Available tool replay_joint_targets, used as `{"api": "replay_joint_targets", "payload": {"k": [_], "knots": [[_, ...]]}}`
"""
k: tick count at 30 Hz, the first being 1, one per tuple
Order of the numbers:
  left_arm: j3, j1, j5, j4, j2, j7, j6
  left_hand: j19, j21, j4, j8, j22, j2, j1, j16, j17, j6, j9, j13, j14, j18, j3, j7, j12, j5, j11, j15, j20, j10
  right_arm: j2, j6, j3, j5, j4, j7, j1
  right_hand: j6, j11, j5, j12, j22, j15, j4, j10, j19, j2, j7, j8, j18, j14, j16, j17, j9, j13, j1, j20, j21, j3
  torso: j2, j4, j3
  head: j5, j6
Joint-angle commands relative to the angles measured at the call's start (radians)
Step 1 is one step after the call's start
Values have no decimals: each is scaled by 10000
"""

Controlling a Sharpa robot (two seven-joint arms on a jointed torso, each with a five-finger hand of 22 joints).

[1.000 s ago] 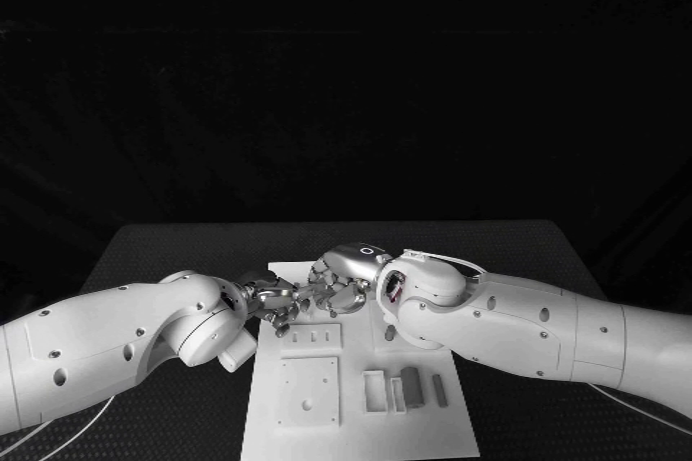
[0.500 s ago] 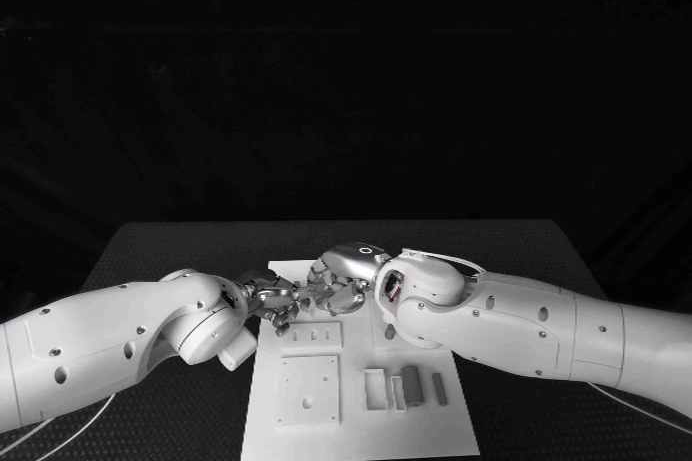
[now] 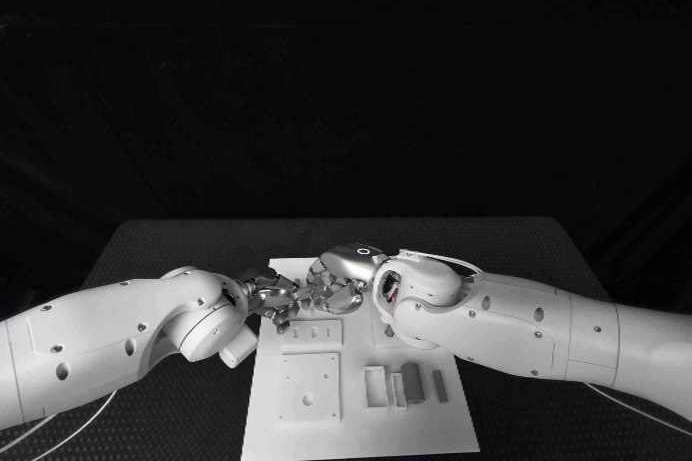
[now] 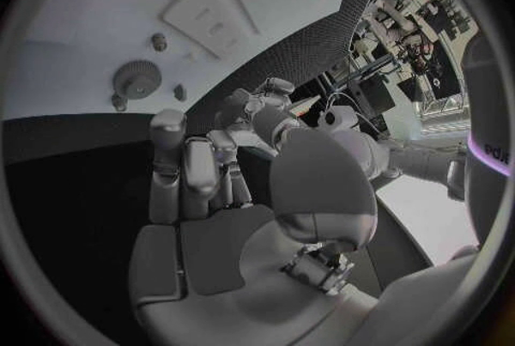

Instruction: Assemble the parts on the task board

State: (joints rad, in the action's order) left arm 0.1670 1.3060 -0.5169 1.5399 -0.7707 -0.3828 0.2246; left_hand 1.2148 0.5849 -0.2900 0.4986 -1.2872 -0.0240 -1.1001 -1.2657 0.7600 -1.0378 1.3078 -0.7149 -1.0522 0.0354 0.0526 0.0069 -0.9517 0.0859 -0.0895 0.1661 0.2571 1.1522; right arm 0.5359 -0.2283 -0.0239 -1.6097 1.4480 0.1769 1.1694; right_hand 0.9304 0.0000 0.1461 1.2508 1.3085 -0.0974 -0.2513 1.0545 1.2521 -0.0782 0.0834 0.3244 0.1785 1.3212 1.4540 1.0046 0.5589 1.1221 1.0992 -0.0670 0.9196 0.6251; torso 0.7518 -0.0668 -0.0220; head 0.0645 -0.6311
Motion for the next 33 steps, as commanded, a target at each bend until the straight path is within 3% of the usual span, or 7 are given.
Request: {"api": "replay_joint_targets", "payload": {"k": [1, 2, 9, 20, 33], "knots": [[-14, 5, 125, 44, 70, 97, -61, -52, -44, 5, -67, -10, 11, -115, -53, -12, -46, 199, 12, 62, 118, 49, 42, -45, -44, 8, 0, 25, -91, -92, 83, 0, -91, 92, -191, -17, 294, 39, 44, -21, 171, -59, -45, -28, 6, 4, 312, 30, 833, -14, -23, 10, 9, 8, -8, -26, 40, -9, 5, 5, -1, -7, -14], [-14, 5, 125, 43, 72, 88, -73, -44, -62, 15, -141, -28, -44, -388, -72, -50, -70, 179, 48, 68, 117, -8, 43, -61, -46, 7, 0, 22, -92, -99, 79, 0, -91, 95, -191, -19, 294, 39, 44, -21, 171, -59, -45, -28, 6, 4, 312, 30, 833, -14, -23, 10, 9, 8, -8, -26, 40, -9, 6, 6, -1, -8, -16], [-14, 6, 123, 39, 77, -16, -209, -33, -91, -8, -266, -57, -87, -509, -104, -105, -115, 146, 105, 78, 103, 35, 55, -83, -49, 19, -13, 10, -97, -111, -13, 0, -103, 118, -187, -27, 294, 39, 44, -21, 171, -59, -45, -28, 6, 4, 312, 30, 833, -14, -23, 10, 9, 8, -8, -26, 40, -9, 4, 0, 2, -23, -51], [-14, 6, 50, 32, 81, -207, -391, 32, -157, -33, -515, -120, 138, -145, -185, -227, -297, 96, 234, 76, 99, 54, 40, -140, -79, 6, -13, 13, -74, -128, 11, 0, -105, 147, -206, -31, 294, 39, 44, -21, 171, -59, -45, -28, 6, 4, 312, 30, 833, -14, -23, 10, 9, 8, -8, -26, 40, -9, 2, 4, -6, -49, -86], [-15, 7, 14, 49, 70, -291, -475, 52, -189, -32, -594, -145, 162, 47, -218, -274, -347, 106, 278, 78, 102, 0, 33, -168, -28, -1, -7, 18, -68, -139, 22, 0, -130, 166, -194, -31, 294, 39, 44, -21, 171, -59, -45, -28, 6, 4, 312, 30, 833, -14, -23, 10, 9, 8, -8, -26, 40, -9, -1, -8, -12, -49, -115]]}}
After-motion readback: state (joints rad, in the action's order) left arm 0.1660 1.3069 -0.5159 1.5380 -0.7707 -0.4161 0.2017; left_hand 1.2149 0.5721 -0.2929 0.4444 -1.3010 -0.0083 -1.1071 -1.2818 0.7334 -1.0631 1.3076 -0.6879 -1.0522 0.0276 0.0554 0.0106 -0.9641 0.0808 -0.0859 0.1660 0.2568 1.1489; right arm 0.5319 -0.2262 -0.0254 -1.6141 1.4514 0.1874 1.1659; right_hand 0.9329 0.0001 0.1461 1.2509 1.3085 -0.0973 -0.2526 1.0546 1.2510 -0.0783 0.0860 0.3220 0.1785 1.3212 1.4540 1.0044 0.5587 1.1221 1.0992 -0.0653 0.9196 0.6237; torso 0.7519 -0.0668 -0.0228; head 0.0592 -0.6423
